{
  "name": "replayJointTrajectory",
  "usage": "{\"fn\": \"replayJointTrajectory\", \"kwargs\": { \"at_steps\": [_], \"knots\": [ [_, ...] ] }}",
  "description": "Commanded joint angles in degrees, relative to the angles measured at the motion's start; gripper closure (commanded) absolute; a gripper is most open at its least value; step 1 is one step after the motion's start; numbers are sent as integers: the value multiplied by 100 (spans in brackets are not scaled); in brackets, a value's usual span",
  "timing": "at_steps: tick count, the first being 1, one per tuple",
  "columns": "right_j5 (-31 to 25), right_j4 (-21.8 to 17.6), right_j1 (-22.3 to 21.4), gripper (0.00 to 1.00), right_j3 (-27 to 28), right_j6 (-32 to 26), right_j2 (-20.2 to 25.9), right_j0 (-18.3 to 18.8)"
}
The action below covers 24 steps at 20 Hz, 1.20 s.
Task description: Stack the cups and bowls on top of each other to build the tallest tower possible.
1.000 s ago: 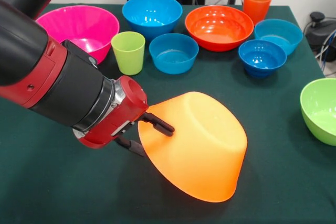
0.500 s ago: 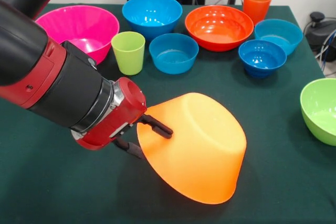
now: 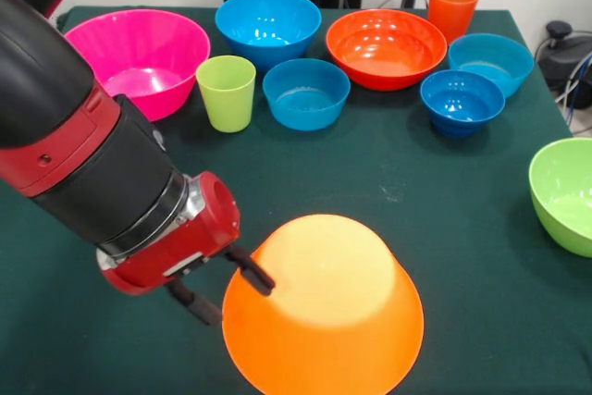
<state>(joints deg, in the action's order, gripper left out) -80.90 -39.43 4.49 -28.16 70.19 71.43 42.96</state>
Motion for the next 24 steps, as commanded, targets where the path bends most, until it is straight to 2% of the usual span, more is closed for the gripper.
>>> {"fn": "replayJointTrajectory", "kwargs": {
  "at_steps": [1, 9, 12, 14, 15, 16, 17, 22, 24],
  "knots": [
    [277, -304, 18, 0, -220, -1505, -751, -67],
    [177, -238, 132, 0, -87, -1593, -791, -128],
    [384, -118, -57, 0, -440, -1363, -962, -66],
    [660, 7, -377, 0, -1019, -972, -1157, 58],
    [986, 120, -857, 0, -1847, -415, -1334, 242],
    [1194, 182, -1189, 0, -2371, -78, -1400, 356],
    [1441, 267, -1798, 0, -3201, 588, -1469, 514],
    [1706, 634, -3438, 0, -4909, 2599, -1536, 685],
    [1741, 790, -3801, 0, -5183, 2981, -1615, 636]
  ]
}}
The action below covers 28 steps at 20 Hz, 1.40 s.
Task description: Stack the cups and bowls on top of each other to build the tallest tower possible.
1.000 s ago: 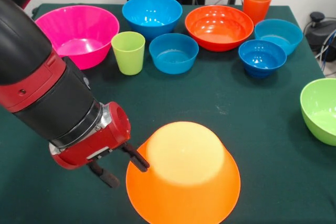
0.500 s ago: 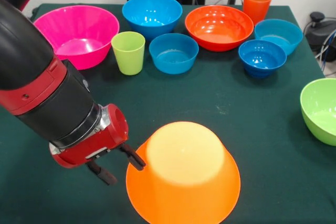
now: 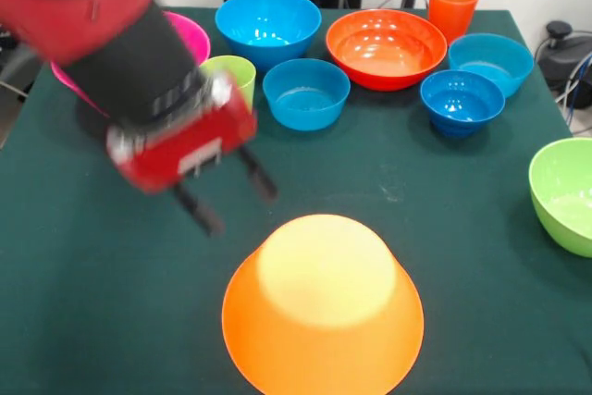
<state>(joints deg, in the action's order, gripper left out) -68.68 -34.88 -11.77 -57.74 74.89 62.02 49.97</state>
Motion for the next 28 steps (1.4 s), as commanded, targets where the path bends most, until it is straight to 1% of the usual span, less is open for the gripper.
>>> {"fn": "replayJointTrajectory", "kwargs": {
  "at_steps": [1, 3, 5, 9, 10, 13, 21, 24, 28],
  "knots": [
    [532, 460, -2439, 0, -2412, 2814, -753, -118],
    [641, 598, -2820, 0, -2664, 3171, -899, -232],
    [816, 707, -3081, 0, -2913, 3415, -1014, -324],
    [1042, 704, -3224, 0, -3063, 3631, -1218, -535],
    [1166, 750, -3243, 100, -3106, 3675, -1273, -566],
    [1300, 767, -3307, 100, -3188, 3865, -1344, -613],
    [1694, 718, -3676, 100, -3636, 4607, -1767, -1003],
    [2043, 575, -3793, 100, -3861, 4899, -2018, -1172],
    [2406, 403, -3768, 100, -3976, 5060, -2390, -1398]
  ]
}}
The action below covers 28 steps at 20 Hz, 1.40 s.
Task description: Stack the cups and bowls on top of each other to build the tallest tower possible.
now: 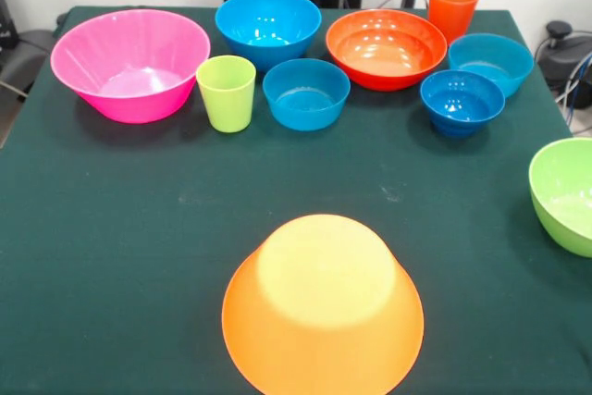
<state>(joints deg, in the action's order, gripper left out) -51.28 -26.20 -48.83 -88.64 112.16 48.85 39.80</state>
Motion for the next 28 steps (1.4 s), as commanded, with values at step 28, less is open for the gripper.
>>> {"fn": "replayJointTrajectory", "kwargs": {
  "at_steps": [28],
  "knots": [
    [1237, -748, -126, 100, -584, 1249, -2577, -1350]
  ]
}}
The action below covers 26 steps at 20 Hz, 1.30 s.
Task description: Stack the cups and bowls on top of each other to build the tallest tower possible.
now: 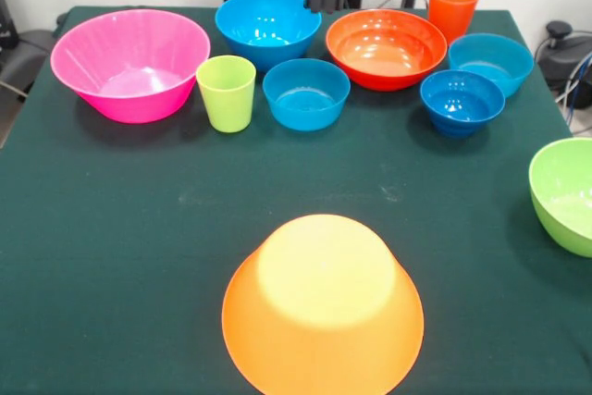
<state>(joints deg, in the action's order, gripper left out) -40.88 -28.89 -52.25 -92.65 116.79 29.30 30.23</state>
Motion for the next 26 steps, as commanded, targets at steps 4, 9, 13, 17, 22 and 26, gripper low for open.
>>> {"fn": "replayJointTrajectory", "kwargs": {
  "at_steps": [4, 9, 13, 17, 22, 26],
  "knots": [
    [368, -360, 224, 100, -263, 743, -735, -412],
    [412, -256, 373, 100, -128, 553, -828, -418],
    [482, -197, 513, 100, -54, 424, -816, -354],
    [427, -259, 649, 100, 136, 394, -888, -424],
    [445, -266, 839, 100, 338, 2, -831, -236],
    [565, -181, 875, 0, 316, -353, -617, 17]
  ]
}}
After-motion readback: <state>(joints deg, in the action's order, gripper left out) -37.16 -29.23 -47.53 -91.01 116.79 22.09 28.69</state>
